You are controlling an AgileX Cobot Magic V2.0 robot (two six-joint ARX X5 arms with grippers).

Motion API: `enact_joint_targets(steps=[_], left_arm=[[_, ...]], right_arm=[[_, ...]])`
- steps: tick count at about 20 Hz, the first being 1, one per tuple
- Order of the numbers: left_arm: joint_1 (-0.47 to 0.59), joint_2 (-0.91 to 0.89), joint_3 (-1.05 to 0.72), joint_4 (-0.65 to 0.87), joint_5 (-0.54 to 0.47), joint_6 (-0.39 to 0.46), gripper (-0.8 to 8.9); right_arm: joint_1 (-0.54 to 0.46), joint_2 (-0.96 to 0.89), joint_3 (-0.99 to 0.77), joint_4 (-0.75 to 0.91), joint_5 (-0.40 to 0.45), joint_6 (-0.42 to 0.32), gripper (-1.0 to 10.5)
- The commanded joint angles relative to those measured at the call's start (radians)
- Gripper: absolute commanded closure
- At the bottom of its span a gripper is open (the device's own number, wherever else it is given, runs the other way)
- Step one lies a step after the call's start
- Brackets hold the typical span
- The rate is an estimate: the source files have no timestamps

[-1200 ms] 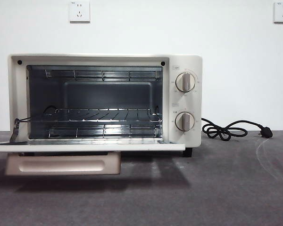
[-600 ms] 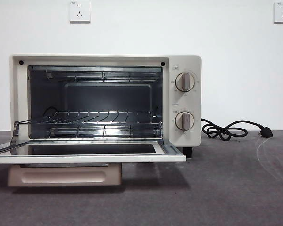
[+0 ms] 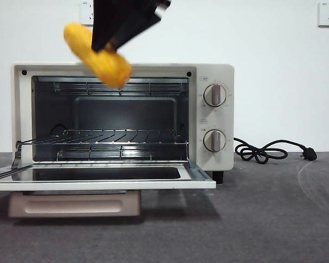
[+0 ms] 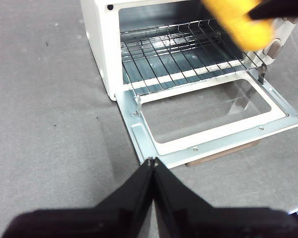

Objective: Take the corn from the table,put the corn in the oven

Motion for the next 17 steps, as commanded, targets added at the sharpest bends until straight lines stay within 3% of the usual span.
enact_joint_targets(steps=[1,4,9,12,15,17], left_arm=[[0.003,-0.003,-0.006,0.008,-0.002,-0.023,8.21],[0.003,-0.003,-0.006,0.008,-0.001,-0.024,8.21],[0.003,-0.003,-0.006,0.014,0.011,-0.025,8.21],[0.003,-0.003,-0.006,0.016,0.01,-0.024,8.21],[0.003,-0.003,-0.006,0.017,0.01,-0.025,8.21],[0.003,-0.003,-0.006,0.022,0.01,-0.025,8.21]], right_arm=[[0.002,0.063,0.005,0.032,0.048,-0.093,9.6],[0.01,0.138,0.005,0.068,0.136,-0.165,9.6],[0.035,0.241,0.005,0.176,0.415,-0.325,9.6],[0.035,0.273,0.005,0.213,0.449,-0.338,9.4],[0.034,0.282,0.005,0.22,0.432,-0.341,7.7],[0.034,0.282,0.005,0.221,0.4,-0.339,7.5]])
